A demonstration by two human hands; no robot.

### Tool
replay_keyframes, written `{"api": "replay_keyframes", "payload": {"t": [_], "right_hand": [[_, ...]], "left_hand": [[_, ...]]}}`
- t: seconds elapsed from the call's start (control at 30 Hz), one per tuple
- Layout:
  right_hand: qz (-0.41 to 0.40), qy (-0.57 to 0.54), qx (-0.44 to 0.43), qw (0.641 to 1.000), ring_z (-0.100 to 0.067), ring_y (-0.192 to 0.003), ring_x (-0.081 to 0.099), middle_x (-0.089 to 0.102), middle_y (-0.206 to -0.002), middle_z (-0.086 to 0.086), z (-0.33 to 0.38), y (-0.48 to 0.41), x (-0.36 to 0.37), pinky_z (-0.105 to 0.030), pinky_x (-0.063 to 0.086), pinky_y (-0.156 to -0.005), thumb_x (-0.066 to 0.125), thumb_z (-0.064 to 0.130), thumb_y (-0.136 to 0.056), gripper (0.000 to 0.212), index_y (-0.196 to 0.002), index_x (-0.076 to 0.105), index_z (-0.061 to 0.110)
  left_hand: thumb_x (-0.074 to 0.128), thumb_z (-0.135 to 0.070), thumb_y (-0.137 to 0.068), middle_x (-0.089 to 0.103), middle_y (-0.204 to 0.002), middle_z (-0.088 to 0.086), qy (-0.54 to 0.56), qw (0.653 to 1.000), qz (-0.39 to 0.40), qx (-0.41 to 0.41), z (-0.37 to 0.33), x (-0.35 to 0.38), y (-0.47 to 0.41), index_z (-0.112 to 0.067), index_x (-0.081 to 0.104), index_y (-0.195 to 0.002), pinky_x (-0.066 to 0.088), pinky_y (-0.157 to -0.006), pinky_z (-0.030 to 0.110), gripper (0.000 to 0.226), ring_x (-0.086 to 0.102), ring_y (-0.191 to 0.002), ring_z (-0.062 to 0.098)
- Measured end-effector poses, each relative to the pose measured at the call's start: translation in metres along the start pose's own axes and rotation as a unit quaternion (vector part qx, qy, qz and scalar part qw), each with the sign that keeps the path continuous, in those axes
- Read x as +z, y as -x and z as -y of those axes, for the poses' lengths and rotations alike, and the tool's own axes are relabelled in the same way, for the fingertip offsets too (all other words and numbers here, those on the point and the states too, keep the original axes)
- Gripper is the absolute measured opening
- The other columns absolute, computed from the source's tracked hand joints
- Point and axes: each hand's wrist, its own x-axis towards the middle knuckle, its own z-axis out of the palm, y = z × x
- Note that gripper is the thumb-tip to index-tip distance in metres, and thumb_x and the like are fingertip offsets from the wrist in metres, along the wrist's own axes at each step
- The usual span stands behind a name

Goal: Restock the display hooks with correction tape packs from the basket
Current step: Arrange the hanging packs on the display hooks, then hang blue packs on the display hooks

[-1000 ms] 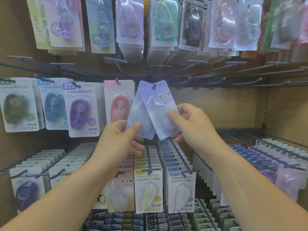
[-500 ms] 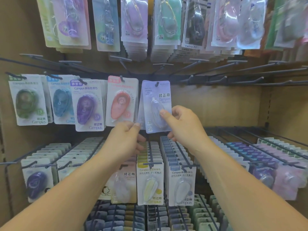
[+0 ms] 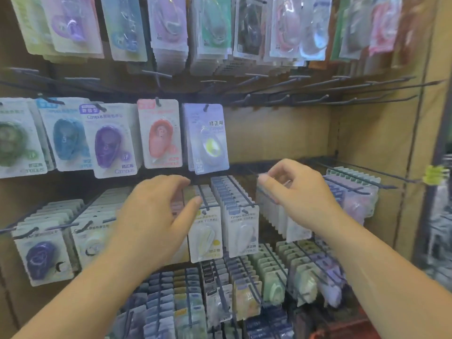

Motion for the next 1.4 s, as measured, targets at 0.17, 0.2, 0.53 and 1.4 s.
{"api": "replay_keyframes", "payload": {"t": [0.17, 0.2, 0.53, 1.4], "right_hand": [[0.062, 0.134, 0.069, 0.987, -0.005, -0.079, 0.061, 0.067, -0.085, 0.010, -0.046, 0.086, -0.050, -0.027, 0.047, -0.068, 0.066, 0.050, -0.093, 0.023, -0.092, 0.063, 0.027], [0.079, 0.160, 0.089, 0.980, -0.008, -0.079, 0.061, 0.066, -0.086, 0.010, -0.056, 0.105, -0.059, -0.030, 0.049, -0.070, 0.065, 0.050, -0.094, 0.023, -0.093, 0.062, 0.027], [0.308, 0.309, 0.240, 0.867, -0.011, -0.086, 0.059, 0.063, -0.092, 0.012, -0.175, 0.278, -0.142, -0.030, 0.047, -0.077, 0.071, 0.054, -0.089, 0.029, -0.100, 0.064, 0.028], [0.631, 0.139, 0.136, 0.751, -0.015, -0.100, 0.056, 0.058, -0.127, 0.002, -0.389, 0.298, -0.075, -0.029, 0.042, -0.082, 0.067, 0.054, -0.093, 0.047, -0.129, 0.059, 0.024]], "left_hand": [[0.052, -0.051, -0.095, 0.073, -0.108, 0.004, 0.014, 0.993, 0.036, 0.110, -0.028, 0.020, 0.040, -0.010, 0.072, -0.117, 0.038, -0.093, 0.031, 0.051, 0.061, -0.105, 0.027], [0.052, -0.051, -0.095, 0.073, -0.107, 0.005, 0.022, 0.991, 0.046, 0.123, -0.035, 0.027, 0.050, -0.009, 0.072, -0.117, 0.039, -0.093, 0.032, 0.052, 0.059, -0.106, 0.025], [0.048, -0.064, -0.090, 0.072, -0.108, 0.001, 0.077, 0.951, 0.271, 0.126, -0.101, 0.136, 0.179, -0.017, 0.072, -0.118, 0.055, -0.086, 0.040, 0.060, 0.066, -0.101, 0.029], [0.057, -0.058, -0.085, 0.060, -0.142, 0.016, -0.021, 0.936, 0.312, -0.159, -0.232, 0.243, 0.332, -0.010, 0.072, -0.120, 0.042, -0.115, 0.051, 0.061, 0.052, -0.137, 0.041]]}}
